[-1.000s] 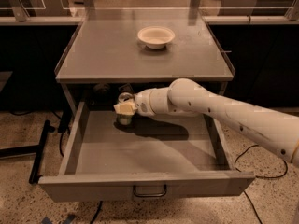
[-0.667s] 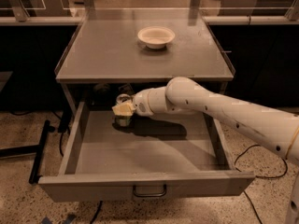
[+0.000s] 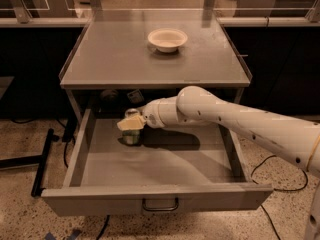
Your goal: Place green can into top drawer
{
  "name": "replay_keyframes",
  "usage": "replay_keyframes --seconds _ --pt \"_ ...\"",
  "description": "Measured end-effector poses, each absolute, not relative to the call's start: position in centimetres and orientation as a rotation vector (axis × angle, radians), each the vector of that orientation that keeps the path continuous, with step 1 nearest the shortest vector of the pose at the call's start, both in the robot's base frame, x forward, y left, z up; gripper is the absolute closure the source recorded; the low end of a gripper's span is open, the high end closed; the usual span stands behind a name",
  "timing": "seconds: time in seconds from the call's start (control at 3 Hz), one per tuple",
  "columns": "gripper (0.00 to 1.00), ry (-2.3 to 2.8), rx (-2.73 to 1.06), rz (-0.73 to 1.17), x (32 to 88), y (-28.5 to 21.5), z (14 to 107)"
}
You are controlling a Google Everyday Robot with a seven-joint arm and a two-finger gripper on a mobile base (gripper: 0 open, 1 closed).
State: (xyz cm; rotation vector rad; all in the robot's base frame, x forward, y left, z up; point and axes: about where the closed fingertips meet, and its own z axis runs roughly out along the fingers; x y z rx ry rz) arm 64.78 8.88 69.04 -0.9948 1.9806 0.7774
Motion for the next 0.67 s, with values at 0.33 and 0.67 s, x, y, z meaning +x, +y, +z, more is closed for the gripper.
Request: replay_keyframes --seconds 0.33,0.67 --pt "0.00 1.985 -0.991 0.743 64.67 8.85 68.05" --pt "0.00 1.985 -0.991 0.743 64.67 8.85 68.05"
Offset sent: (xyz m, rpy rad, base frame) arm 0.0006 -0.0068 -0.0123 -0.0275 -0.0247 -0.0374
